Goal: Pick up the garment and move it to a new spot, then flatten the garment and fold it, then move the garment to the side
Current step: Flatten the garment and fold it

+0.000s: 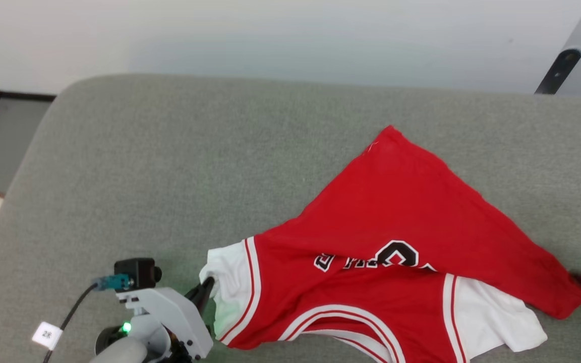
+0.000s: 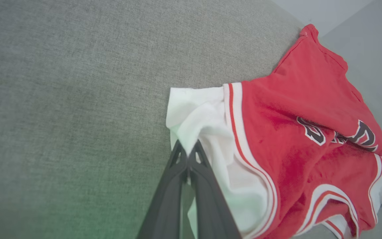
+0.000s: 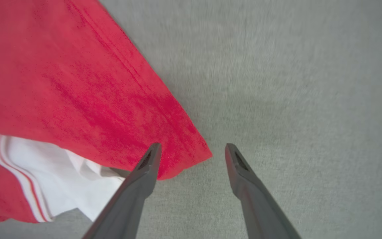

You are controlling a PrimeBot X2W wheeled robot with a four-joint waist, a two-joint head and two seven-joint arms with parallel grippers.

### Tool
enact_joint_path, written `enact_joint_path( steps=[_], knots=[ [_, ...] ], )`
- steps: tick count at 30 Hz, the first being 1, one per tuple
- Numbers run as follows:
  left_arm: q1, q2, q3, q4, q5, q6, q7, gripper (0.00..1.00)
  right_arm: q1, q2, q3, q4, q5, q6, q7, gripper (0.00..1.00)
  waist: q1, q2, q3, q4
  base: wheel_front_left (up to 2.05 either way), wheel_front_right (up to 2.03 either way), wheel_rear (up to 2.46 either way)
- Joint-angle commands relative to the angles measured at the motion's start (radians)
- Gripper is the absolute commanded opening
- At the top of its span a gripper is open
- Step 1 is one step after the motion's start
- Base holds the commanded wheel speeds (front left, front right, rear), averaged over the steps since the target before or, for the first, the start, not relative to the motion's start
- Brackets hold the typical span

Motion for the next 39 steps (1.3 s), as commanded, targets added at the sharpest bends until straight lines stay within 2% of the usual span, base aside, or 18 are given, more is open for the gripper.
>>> enact_joint_path(
  steps=[1, 5, 11, 16, 21, 29, 35, 39],
  knots=[
    [0.012, 0.004, 0.002, -0.001, 0.000, 0.002, -0.004, 0.00, 0.001, 0.003, -0.009, -0.015, 0.007, -0.001, -0.013, 1.00, 0.0000, 0.0000, -0.027, -0.014, 0.00, 0.00, 0.00],
    [0.023, -0.002, -0.002, -0.009, -0.004, 0.008, -0.004, 0.00, -0.005, 0.023, -0.022, -0.138, 0.017, -0.001, -0.130, 1.00, 0.0000, 0.0000, -0.044, -0.011, 0.00, 0.00, 0.00],
    [0.014, -0.013, -0.004, -0.016, -0.001, 0.006, -0.003, 0.00, -0.045, 0.020, 0.070, -0.224, 0.033, -0.001, -0.341, 1.00, 0.0000, 0.0000, -0.040, 0.011, 0.00, 0.00, 0.00],
    [-0.015, -0.033, -0.013, -0.015, 0.012, 0.001, 0.002, 0.00, -0.128, 0.023, 0.134, -0.158, 0.008, -0.001, -0.475, 1.00, 0.0000, 0.0000, -0.018, 0.052, 0.00, 0.00, 0.00],
    [-0.048, -0.061, -0.028, -0.009, 0.025, -0.012, 0.012, 0.00, -0.267, 0.013, 0.218, -0.003, 0.009, -0.001, -0.520, 1.00, 0.0000, 0.0000, 0.018, 0.110, 0.00, 0.00, 0.00],
    [-0.117, -0.129, -0.058, 0.026, 0.052, -0.043, 0.025, 0.00, -0.520, -0.016, 0.364, 0.314, 0.046, -0.001, -0.439, 1.00, 0.0000, 0.0000, 0.093, 0.220, 0.00, 0.00, 0.00],
    [-0.160, -0.189, -0.070, 0.064, 0.061, -0.078, 0.019, 0.00, -0.669, -0.015, 0.422, 0.532, 0.065, -0.001, -0.295, 1.00, 0.0000, 0.0000, 0.150, 0.292, 0.00, 0.00, 0.00],
    [-0.184, -0.224, -0.079, 0.092, 0.067, -0.101, 0.016, 0.00, -0.742, -0.005, 0.435, 0.635, 0.053, -0.001, -0.220, 1.00, 0.0000, 0.0000, 0.184, 0.330, 0.00, 0.00, 0.00]
  ],
)
